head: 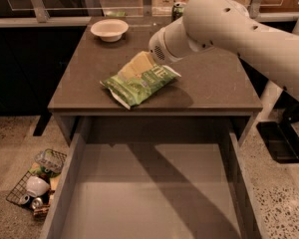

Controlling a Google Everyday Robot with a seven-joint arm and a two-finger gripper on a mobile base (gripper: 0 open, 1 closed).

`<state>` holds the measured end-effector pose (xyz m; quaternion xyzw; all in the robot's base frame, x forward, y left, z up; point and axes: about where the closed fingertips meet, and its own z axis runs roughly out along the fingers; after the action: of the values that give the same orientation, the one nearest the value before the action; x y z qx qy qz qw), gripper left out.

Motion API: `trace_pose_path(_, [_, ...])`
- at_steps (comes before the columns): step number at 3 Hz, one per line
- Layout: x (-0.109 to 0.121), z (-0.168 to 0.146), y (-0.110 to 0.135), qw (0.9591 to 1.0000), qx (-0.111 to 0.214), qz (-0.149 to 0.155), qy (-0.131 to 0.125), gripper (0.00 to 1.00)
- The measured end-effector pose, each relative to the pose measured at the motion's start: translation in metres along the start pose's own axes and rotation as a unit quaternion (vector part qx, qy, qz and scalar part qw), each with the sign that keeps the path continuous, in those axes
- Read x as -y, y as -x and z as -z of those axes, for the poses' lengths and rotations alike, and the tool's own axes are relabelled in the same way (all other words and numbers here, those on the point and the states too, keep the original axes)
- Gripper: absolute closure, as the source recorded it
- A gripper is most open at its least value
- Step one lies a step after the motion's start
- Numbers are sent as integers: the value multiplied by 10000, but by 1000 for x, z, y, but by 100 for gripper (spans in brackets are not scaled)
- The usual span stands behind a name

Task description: Place green jalapeno chip bag into paper bowl

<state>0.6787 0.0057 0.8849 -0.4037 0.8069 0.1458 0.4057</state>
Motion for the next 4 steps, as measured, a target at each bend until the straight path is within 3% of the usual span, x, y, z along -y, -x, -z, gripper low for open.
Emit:
trace_pose_path(2, [-11, -34, -46, 9981, -448, -393, 184, 0])
trace_pose_path(3, [-13, -50, -68, 9962, -599, -535, 329, 17])
trace_pose_path(4, [-12, -49, -66, 9960, -615, -549, 344, 39])
